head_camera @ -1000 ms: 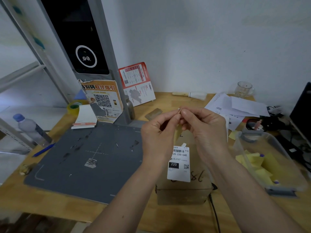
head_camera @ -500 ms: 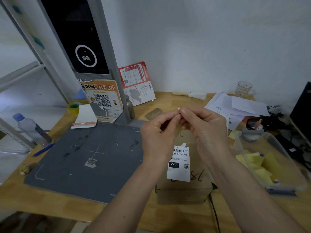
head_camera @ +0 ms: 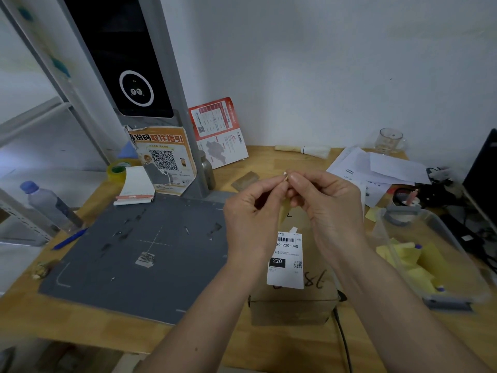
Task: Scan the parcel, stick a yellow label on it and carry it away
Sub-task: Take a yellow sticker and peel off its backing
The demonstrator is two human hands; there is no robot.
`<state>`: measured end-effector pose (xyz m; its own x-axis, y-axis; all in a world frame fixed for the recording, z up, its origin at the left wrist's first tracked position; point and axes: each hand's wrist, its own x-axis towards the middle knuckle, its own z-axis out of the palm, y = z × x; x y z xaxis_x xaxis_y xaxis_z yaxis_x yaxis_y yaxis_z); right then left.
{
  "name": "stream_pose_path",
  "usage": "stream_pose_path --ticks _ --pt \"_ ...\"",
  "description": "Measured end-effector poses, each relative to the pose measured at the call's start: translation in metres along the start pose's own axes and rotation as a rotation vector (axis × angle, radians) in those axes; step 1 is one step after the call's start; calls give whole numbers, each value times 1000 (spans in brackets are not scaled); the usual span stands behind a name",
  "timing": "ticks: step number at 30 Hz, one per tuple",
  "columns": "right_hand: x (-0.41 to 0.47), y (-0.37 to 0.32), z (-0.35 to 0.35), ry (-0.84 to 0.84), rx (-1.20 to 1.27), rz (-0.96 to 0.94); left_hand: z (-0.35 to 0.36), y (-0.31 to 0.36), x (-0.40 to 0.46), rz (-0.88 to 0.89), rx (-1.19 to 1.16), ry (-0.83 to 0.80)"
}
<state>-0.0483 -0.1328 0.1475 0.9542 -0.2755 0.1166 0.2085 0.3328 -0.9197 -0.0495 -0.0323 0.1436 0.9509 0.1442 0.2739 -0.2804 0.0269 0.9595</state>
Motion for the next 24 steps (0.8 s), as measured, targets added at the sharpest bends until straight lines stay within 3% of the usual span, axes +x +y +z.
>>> stream_pose_path --ticks 24 --pt "-3 -4 0 -2 86 75 -1 3 -2 72 64 -27"
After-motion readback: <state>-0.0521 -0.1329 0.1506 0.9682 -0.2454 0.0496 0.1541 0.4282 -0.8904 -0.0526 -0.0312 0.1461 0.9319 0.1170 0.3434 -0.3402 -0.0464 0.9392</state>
